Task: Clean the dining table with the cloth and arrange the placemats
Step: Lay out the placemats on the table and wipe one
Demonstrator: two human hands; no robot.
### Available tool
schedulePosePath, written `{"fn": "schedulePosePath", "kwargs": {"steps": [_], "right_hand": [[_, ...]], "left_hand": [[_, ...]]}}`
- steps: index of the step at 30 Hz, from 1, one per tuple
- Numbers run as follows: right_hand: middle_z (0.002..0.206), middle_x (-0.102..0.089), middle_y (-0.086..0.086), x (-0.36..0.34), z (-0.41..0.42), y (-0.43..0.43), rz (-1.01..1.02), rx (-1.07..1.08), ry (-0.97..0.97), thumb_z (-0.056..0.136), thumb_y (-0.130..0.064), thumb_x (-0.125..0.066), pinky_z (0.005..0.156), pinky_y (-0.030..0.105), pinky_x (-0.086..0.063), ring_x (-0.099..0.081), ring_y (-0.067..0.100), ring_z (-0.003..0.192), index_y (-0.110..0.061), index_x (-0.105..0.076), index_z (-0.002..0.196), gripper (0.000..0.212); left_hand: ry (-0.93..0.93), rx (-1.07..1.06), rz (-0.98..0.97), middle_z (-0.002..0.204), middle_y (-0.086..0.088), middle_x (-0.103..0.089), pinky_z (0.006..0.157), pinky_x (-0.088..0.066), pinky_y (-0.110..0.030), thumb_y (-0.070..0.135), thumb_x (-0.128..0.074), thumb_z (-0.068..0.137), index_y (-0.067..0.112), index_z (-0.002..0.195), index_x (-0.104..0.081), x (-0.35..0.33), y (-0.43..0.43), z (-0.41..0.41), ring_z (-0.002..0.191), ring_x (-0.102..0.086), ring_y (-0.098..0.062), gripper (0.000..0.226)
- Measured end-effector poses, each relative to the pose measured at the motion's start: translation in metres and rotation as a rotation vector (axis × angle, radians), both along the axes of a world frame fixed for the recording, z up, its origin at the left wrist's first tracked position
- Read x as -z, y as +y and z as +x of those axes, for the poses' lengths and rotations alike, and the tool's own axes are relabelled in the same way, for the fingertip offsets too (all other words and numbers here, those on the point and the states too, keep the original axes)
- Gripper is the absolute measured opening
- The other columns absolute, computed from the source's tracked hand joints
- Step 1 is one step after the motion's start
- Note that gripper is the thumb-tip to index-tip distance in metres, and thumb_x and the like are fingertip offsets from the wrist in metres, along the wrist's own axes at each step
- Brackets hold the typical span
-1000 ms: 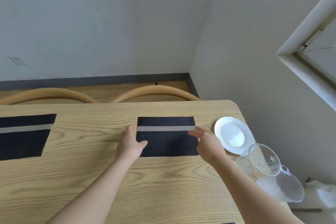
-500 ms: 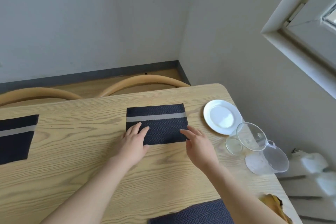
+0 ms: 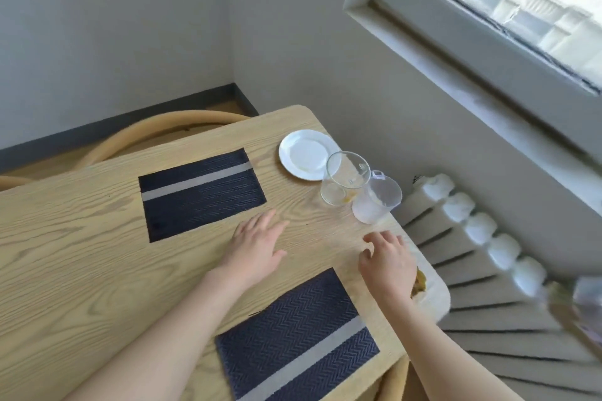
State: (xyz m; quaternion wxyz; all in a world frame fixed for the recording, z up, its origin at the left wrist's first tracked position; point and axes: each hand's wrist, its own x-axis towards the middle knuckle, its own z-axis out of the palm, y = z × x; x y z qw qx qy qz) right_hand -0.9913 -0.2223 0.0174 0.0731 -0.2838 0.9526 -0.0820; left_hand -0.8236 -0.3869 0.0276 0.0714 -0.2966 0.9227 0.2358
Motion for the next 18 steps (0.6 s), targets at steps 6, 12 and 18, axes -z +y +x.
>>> {"fn": "schedulePosePath", "kwargs": {"steps": [6,12,18], "right_hand": [[0.126,-0.051,0.004,0.019,-0.005,0.028,0.067,0.035,-0.018,0.083,-0.011,-0.052,0.092,0.038,-0.044,-0.042,0.027,0.116,-0.022,-0.054,0.128,0.046],[0.126,-0.056,0.013,0.021,-0.002,0.016,-0.025,0.054,-0.069,0.075,0.005,-0.052,0.088,0.04,-0.038,-0.043,0.033,0.114,-0.011,-0.056,0.127,0.055],[0.101,-0.061,-0.001,-0.005,0.066,-0.074,-0.302,-0.125,-0.158,0.074,0.001,-0.058,0.079,0.035,-0.043,-0.054,0.025,0.096,-0.017,-0.065,0.106,0.038]], "left_hand": [[-0.014,-0.029,0.021,0.159,0.002,-0.008,0.118,-0.007,-0.038,0.037,-0.05,0.094,0.027,0.147,-0.025,-0.004,0.002,0.013,0.146,-0.011,-0.019,0.06],[-0.016,-0.195,0.067,0.159,0.002,-0.01,0.119,-0.011,-0.042,0.035,-0.053,0.093,0.028,0.145,-0.03,-0.004,-0.021,0.055,0.145,-0.013,-0.022,0.057],[0.029,-0.357,0.0,0.155,-0.002,-0.023,0.116,-0.023,-0.039,0.036,-0.054,0.092,0.024,0.141,-0.037,0.002,-0.058,0.109,0.141,-0.026,-0.022,0.053]]}}
